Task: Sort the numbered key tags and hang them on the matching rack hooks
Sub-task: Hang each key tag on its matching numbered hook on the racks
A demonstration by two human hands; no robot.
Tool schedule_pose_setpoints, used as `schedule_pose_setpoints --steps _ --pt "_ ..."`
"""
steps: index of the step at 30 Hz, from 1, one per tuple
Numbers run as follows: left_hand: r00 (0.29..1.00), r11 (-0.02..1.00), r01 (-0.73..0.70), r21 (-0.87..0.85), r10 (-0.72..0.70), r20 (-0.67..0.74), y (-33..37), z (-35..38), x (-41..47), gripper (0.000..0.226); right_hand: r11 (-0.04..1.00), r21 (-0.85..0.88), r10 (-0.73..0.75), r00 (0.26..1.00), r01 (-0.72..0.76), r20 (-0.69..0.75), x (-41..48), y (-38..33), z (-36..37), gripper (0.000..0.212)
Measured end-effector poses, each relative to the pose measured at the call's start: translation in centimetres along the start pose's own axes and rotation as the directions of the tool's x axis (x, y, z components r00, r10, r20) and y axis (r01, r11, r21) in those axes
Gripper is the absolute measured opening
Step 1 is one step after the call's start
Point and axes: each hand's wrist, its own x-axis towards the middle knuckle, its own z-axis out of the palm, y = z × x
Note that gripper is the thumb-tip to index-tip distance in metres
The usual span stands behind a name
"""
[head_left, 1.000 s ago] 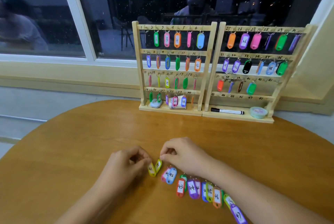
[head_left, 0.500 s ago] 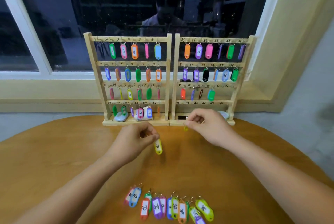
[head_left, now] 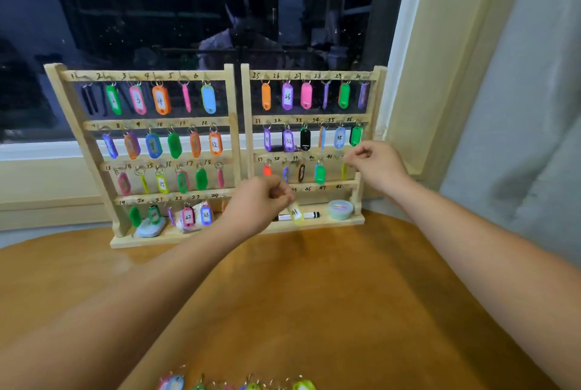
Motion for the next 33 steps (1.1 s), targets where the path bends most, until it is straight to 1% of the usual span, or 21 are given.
schedule_pose_setpoints --steps 4,10,14,18,22,26,29,33 --pt "0.999 0.999 -0.04 0.019 0.041 -0.026 1.6 1.2 2.9 0.011 1.0 -0.027 0.007 1.0 -0.006 0.012 1.7 0.4 0.5 0.021" --pt "0.996 0.998 -0.062 0.023 0.063 -0.068 3.0 3.0 6.4 0.01 0.992 -0.123 -0.009 1.0 0.008 -0.006 2.5 0.3 1.7 0.019" --pt "0.991 0.997 -0.077 0.012 0.078 -0.107 4.1 4.0 8.1 0.011 0.972 -0.229 -0.053 0.999 0.05 -0.009 2.3 0.3 2.3 0.024" --pt "0.987 0.995 -0.079 0.062 0.087 -0.134 5.3 5.1 9.9 0.01 0.961 -0.264 -0.081 0.997 0.079 0.006 1.8 0.5 2.4 0.025" --pt "0.984 0.994 -0.04 0.099 0.056 -0.171 6.0 5.9 11.2 0.014 0.966 -0.242 -0.097 0.995 0.085 -0.039 0.9 1.2 2.4 0.022" --pt "0.979 0.991 -0.051 0.122 0.073 -0.19 6.2 6.7 11.5 0.015 0.987 -0.149 -0.063 0.996 0.054 -0.061 -0.9 2.2 2.0 0.02" --pt "0.974 0.987 -0.054 0.15 0.086 -0.211 6.3 7.0 11.6 0.018 0.994 -0.109 -0.033 0.998 0.027 -0.053 -2.7 2.7 1.7 0.019" --pt "0.971 0.985 -0.029 0.167 0.068 -0.231 6.1 7.2 11.8 0.022 0.999 -0.044 0.0 1.0 -0.001 -0.028 -5.4 3.4 1.7 0.018"
